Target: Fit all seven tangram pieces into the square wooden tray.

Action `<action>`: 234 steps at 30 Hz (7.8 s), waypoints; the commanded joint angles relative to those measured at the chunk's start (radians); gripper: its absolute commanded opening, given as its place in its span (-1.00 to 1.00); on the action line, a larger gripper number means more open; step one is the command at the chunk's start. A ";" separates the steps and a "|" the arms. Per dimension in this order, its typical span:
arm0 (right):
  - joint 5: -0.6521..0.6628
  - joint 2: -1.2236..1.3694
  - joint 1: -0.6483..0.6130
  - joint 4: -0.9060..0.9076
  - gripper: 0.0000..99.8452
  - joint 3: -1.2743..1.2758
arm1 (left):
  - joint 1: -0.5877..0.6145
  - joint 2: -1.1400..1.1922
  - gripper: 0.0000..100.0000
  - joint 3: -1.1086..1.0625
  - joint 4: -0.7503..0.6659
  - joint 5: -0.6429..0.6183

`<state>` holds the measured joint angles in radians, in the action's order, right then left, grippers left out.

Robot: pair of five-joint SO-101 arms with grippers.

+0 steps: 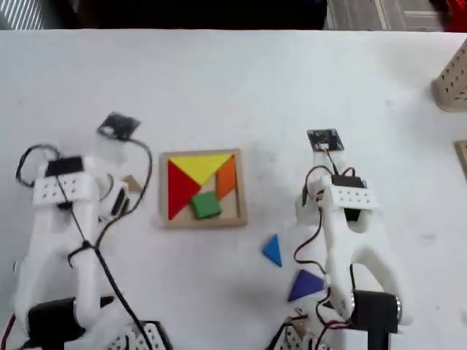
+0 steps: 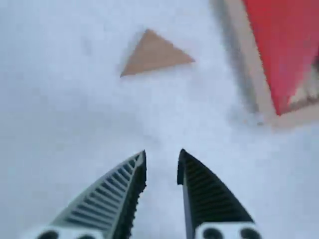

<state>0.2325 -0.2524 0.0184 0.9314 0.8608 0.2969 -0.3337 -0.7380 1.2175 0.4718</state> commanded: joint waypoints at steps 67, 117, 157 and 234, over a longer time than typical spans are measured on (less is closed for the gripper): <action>-0.063 -0.036 -0.662 -0.285 -0.95 0.034 | 0.193 0.401 -0.94 0.183 -0.157 -0.348; 0.014 -0.035 -0.662 -0.461 -0.95 -0.012 | 0.193 0.401 -0.94 0.184 -0.160 -0.348; 0.091 -0.255 -0.792 -0.090 -0.96 0.061 | 0.177 0.401 -0.96 0.184 -0.161 -0.348; 0.101 -0.177 -0.622 -0.384 -0.96 0.066 | 0.180 0.401 -0.96 0.183 -0.161 -0.348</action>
<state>0.3184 -0.3690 -0.6674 0.5508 0.8838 0.4933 0.0713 -0.5738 1.0687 0.1266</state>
